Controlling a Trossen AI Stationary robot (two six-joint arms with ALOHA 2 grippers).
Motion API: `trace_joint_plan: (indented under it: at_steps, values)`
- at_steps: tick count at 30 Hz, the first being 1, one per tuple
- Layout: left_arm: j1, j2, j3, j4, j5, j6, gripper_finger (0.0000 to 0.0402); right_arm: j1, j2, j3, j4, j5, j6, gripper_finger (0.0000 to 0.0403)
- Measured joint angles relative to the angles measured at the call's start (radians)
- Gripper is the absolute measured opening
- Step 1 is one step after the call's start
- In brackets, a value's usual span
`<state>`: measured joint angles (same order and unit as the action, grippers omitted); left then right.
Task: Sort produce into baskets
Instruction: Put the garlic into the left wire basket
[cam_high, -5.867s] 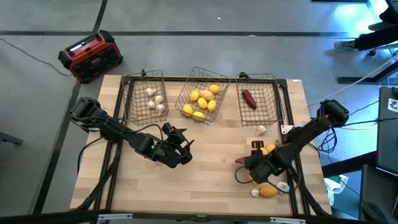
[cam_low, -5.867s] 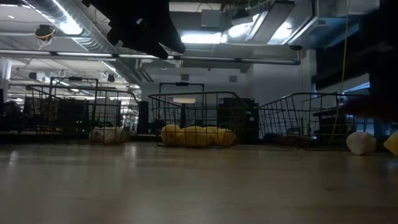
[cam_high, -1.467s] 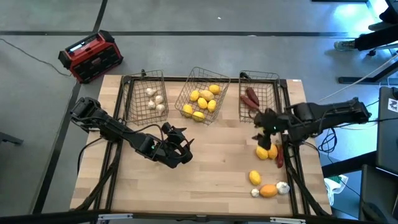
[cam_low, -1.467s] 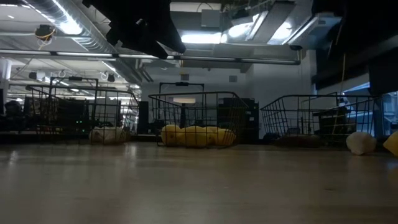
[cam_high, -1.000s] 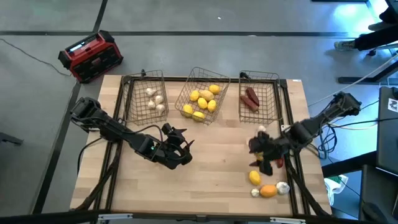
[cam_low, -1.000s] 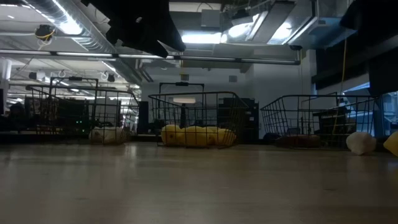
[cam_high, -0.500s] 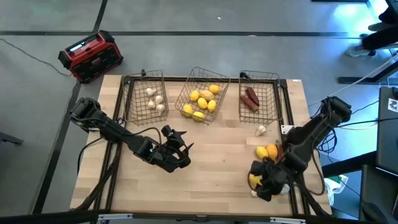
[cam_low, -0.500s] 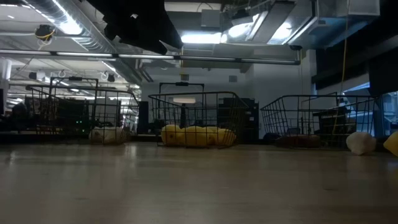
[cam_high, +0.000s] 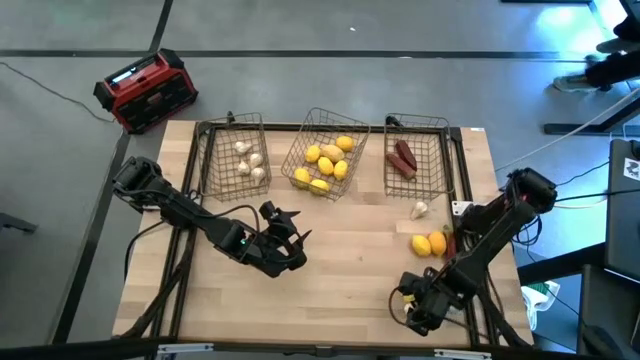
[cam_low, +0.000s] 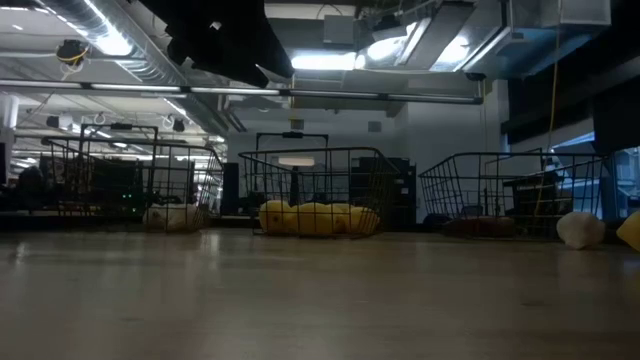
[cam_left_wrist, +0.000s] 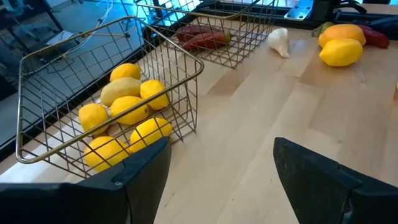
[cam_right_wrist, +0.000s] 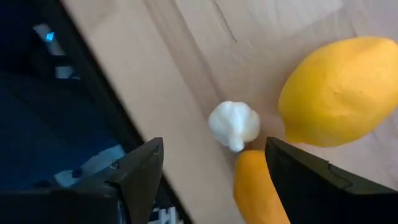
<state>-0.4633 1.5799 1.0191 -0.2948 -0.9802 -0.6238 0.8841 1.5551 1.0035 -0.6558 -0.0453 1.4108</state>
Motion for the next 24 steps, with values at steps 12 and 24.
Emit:
trace_joint_plan:
  at_steps: [12,24]
  values:
    - [0.0,0.0,0.0,0.0,0.0,-0.011,0.0281,-0.001,0.114,0.0,-0.03,-0.009,-0.008,0.0279]
    - [-0.001,0.0,0.0,-0.001,0.0,-0.017,0.0281,0.0,0.146,0.0,0.01,-0.037,-0.06,0.0279]
